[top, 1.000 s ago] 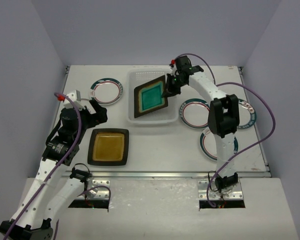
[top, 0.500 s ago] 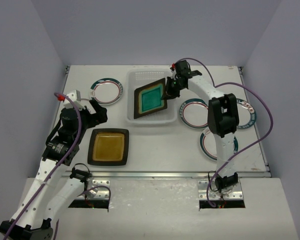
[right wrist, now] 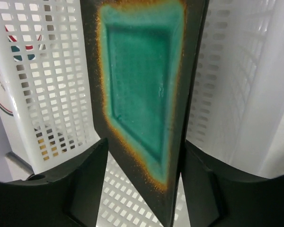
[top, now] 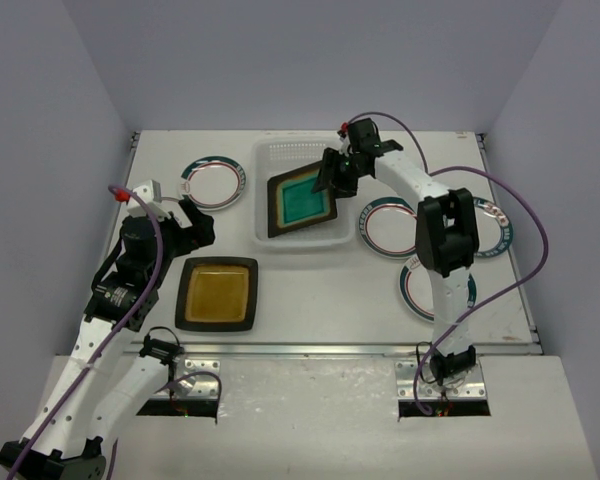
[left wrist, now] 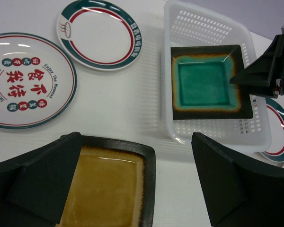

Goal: Place the plates into the plastic bin on the countertop

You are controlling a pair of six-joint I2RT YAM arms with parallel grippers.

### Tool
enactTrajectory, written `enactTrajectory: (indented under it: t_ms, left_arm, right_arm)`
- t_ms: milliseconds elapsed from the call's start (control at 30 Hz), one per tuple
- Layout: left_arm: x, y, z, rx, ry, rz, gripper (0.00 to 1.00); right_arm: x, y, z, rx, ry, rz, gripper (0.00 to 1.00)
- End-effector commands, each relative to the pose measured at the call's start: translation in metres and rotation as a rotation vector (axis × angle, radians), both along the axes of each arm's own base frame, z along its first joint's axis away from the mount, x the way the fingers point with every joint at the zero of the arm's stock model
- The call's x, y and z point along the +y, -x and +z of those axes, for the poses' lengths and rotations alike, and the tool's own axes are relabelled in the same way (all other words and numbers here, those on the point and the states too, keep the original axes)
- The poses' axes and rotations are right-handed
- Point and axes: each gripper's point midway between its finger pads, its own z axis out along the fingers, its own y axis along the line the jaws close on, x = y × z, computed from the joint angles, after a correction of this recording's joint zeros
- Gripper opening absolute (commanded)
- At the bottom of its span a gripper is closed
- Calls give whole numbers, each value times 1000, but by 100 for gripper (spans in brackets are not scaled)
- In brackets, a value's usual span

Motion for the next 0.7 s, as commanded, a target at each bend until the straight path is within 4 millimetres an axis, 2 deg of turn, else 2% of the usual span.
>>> enactTrajectory:
  t_ms: [0, 133, 200, 233, 367, 533, 633, 667]
  left_arm:
    - [-3, -4, 13, -55, 2, -14, 100]
    - [-3, -4, 14, -56, 1, -13, 100]
    - [-3, -4, 13, -53, 1, -14, 100]
    - [-3, -4, 13, -54, 1, -14, 100]
    - [-3, -5, 12, -52, 0, -13, 100]
    - [10, -6, 9, -37, -3, 75, 100]
    - [22, -7, 2, 1, 4, 166, 100]
    - [26, -6, -3, 28, 16, 201, 100]
  right_arm:
    - [-2, -18, 61, -160, 23, -7, 72]
    - [-9, -19, 71, -188, 71, -34, 82]
    - [-12, -19, 78, -211, 105, -43, 97]
    - [-11, -17, 79, -211, 109, -37, 99]
    - [-7, -14, 95, -241, 133, -33, 99]
    - [-5, -4, 138, -347, 164, -31, 99]
    - [5, 20, 178, -424, 140, 17, 99]
    - [10, 35, 183, -438, 117, 44, 99]
